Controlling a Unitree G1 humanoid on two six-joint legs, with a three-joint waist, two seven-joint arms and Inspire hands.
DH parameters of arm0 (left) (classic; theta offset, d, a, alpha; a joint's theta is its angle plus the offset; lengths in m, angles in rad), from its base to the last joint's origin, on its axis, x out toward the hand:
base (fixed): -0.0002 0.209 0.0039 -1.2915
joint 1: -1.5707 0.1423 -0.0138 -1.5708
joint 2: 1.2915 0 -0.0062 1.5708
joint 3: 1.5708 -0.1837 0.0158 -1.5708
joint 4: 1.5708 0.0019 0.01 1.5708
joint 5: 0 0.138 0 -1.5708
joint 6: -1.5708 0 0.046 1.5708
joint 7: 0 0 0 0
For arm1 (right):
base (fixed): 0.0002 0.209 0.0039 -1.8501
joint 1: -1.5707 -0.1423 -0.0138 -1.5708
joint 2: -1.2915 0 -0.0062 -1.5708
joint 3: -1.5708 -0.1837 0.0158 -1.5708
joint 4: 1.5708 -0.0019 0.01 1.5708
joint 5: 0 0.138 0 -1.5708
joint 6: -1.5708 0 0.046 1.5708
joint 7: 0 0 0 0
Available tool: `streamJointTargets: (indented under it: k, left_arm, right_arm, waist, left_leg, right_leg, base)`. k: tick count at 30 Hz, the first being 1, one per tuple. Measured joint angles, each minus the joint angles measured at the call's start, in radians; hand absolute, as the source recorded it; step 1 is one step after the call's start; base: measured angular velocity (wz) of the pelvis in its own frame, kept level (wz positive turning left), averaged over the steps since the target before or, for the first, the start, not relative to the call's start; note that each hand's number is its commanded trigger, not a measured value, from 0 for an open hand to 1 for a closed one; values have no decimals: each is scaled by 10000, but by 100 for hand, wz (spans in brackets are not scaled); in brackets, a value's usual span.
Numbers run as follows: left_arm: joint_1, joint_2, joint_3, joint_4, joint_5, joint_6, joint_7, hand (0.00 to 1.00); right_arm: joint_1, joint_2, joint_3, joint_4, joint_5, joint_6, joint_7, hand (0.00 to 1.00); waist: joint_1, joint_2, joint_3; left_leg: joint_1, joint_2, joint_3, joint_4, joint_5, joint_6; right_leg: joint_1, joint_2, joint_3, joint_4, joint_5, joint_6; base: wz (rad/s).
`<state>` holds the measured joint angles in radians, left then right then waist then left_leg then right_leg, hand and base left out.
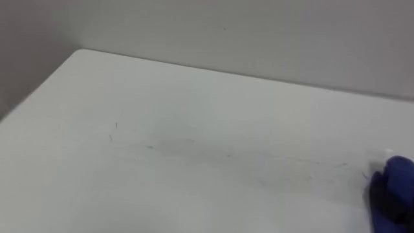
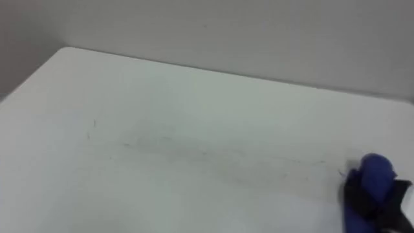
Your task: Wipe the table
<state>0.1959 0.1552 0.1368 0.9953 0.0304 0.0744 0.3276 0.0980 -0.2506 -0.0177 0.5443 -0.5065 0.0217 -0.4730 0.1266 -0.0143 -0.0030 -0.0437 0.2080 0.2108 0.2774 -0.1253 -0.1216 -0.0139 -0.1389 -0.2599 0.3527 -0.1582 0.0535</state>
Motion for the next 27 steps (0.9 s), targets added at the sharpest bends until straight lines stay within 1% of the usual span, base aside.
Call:
streamJointTargets:
  k: [1,2,3,4,5,6,7,8,9,10,11,12,13,14,15,16,17,18,19,20,21,22,23,24,25,26,27]
  left_arm:
    - [-179,-42,-131,7,-7,-5,54,0]
    - [-585,-168,-362,64,-46,-22,94,0]
    - [-971,-374,-687,89,-301,-16,94,0]
    - [-1096,-476,-853,90,-444,-13,73,0]
    - [-1212,-597,-1012,82,-621,13,35,0]
    - [-1287,-631,-1009,42,-706,131,9,0]
    - [-1277,-629,-1007,41,-755,198,-8,0]
    - [-1179,-625,-999,-59,-789,450,-49,0]
    - [-1010,-642,-998,-173,-790,640,-66,0]
    - [-900,-653,-998,-237,-817,745,-72,0]
    - [-573,-656,-997,-354,-1114,799,-73,0]
    - [-201,-637,-862,-412,-1266,802,-70,0]
    - [-19,-615,-746,-462,-1269,802,-58,0]
    - [312,-457,-549,-572,-1236,796,-33,0]
    - [570,-256,-191,-593,-1023,799,-25,0]
    - [674,-169,35,-614,-866,797,4,0]
    - [829,3,462,-614,-631,792,158,0]
    - [991,170,784,-615,-560,760,202,0]
    - [1098,247,935,-614,-561,727,205,0]
    - [1255,375,1046,-616,-558,695,232,0]
    - [1293,429,1130,-624,-519,670,283,0]
    - [1293,427,1156,-627,-403,653,311,0]
    - [1278,421,1133,-630,-353,534,334,0]
    - [1196,409,1105,-636,-356,466,345,0]
    - [1127,396,1092,-634,-360,466,354,0]
    - [1009,346,1078,-637,-360,458,368,0]
    - [856,346,937,-650,-375,467,394,0]
  right_arm:
    - [-355,205,406,-145,-258,92,227,100]
    - [-1192,661,1190,-233,-798,241,657,100]
    - [-1942,1172,1947,-244,-1000,447,1037,100]
    - [-2270,1394,2343,-242,-1034,552,1186,100]
    - [-2795,1759,3077,-155,-1173,655,1455,100]
    - [-3103,2005,3554,-154,-1195,625,1743,100]
    - [-3154,2112,3612,-166,-1188,626,1856,100]
    - [-3100,2178,3591,-168,-1221,677,2010,100]
    - [-2917,2153,3346,-142,-1258,774,2114,100]
    - [-2780,2152,3143,-98,-1264,817,2126,100]
    - [-2391,2060,2822,-25,-1329,758,1891,100]
    - [-1893,1915,2508,-59,-1400,519,1682,100]
    - [-1669,1806,2385,-110,-1477,362,1556,100]
    - [-1197,1485,2197,-163,-1569,20,1128,100]
    - [-598,1092,1868,-206,-1601,-307,663,100]
    - [-261,887,1602,-230,-1601,-418,406,100]
    - [458,495,902,-148,-1520,-639,-133,100]
    - [1035,249,172,-23,-1212,-824,-555,100]
    - [1269,181,-158,100,-1062,-913,-777,100]
    - [1671,74,-636,319,-690,-1000,-1164,100]
    - [1998,-63,-1050,431,-322,-1028,-1403,100]
    - [2110,-140,-1198,494,-150,-1060,-1456,100]
    - [2227,-271,-1344,636,192,-1082,-1502,100]
    - [2233,-335,-1349,785,439,-1081,-1501,100]
    - [2227,-400,-1366,827,423,-1078,-1496,100]
    - [2159,-397,-1374,885,352,-1046,-1489,100]
    - [2012,-318,-1332,893,287,-884,-1481,100]
  waist:
    - [48,47,28]
    - [84,-44,36]
    - [316,78,68]
    - [493,163,61]
    - [753,221,71]
    - [808,271,7]
    - [789,176,0]
    - [679,15,21]
    - [603,-192,-22]
    - [566,-238,-17]
    - [536,-284,-10]
    - [437,-295,-18]
    - [397,-298,-20]
    - [210,-352,-13]
    - [-35,-452,-35]
    - [-161,-494,-35]
    - [-266,-536,-61]
    - [-428,-508,-80]
    - [-510,-482,-96]
    - [-666,-423,-147]
    - [-787,-376,-184]
    - [-869,-363,-193]
    - [-1012,-359,-196]
    - [-1068,-380,-207]
    - [-1067,-384,-207]
    - [-992,-375,-209]
    - [-944,-366,-208]
  left_leg:
    - [-17,-23,11,-65,70,-3]
    - [-181,-134,-263,-3,142,82]
    - [-351,-350,-556,236,37,388]
    - [-381,-529,-566,389,-52,521]
    - [-350,-909,-848,308,-126,671]
    - [-484,-1026,-1083,50,-71,693]
    - [-522,-1063,-1146,-58,-32,696]
    - [-509,-1234,-1348,-375,78,705]
    - [-460,-1365,-1387,-592,265,722]
    - [-435,-1415,-1390,-630,384,779]
    - [-315,-1545,-1386,-646,503,826]
    - [-106,-1672,-1388,-668,428,933]
    - [-23,-1704,-1349,-708,391,981]
    - [88,-1754,-1336,-773,335,1012]
    - [220,-1815,-1357,-836,305,1031]
    - [277,-1838,-1358,-852,262,1045]
    - [404,-1886,-1343,-894,182,1064]
    - [542,-1902,-1339,-898,40,1056]
    - [636,-1901,-1323,-899,-35,1050]
    - [776,-1879,-1279,-904,-153,1040]
    - [871,-1858,-1262,-900,-233,1039]
    - [885,-1852,-1278,-896,-244,1052]
    - [910,-1838,-1313,-895,-246,1072]
    - [941,-1820,-1299,-891,-270,1071]
    - [972,-1810,-1294,-890,-294,1048]
    - [1069,-1786,-1239,-901,-348,1012]
    - [1147,-1747,-1130,-894,-405,994]
  right_leg:
    - [-158,-7,66,118,1,4]
    - [-572,-99,144,131,-182,86]
    - [-810,-102,148,80,-232,1]
    - [-901,-153,68,33,-230,0]
    - [-927,-190,-95,-181,-191,-4]
    - [-845,-46,-255,-493,-34,96]
    - [-771,19,-246,-665,68,94]
    - [-568,91,-135,-1042,250,169]
    - [-465,100,60,-1209,341,210]
    - [-357,108,124,-1293,423,185]
    - [-128,73,284,-1363,505,191]
    - [96,-2,381,-1453,516,259]
    - [200,-29,382,-1541,515,288]
    - [396,-37,398,-1806,557,358]
    - [593,-52,401,-2020,611,448]
    - [670,-66,392,-2053,607,453]
    - [776,-111,426,-2024,604,441]
    - [939,-114,455,-2024,597,440]
    - [1018,-110,452,-2034,586,448]
    - [1150,-97,464,-2015,548,467]
    - [1223,-80,451,-1984,531,484]
    - [1279,-75,415,-1978,531,484]
    - [1343,-62,395,-1957,531,484]
    - [1352,-42,383,-1958,531,484]
    - [1348,-37,364,-1958,532,484]
    - [1383,-13,364,-1957,533,482]
    - [1424,14,369,-1980,534,481]
  base:
    - [-36]
    - [-29]
    - [-34]
    - [-47]
    - [-21]
    - [0]
    - [57]
    - [89]
    - [97]
    - [81]
    - [51]
    - [31]
    - [6]
    - [0]
    - [6]
    - [4]
    - [-7]
    - [-15]
    - [-19]
    - [-17]
    - [-10]
    - [3]
    - [3]
    - [0]
    - [-9]
    - [-18]
    - [-26]
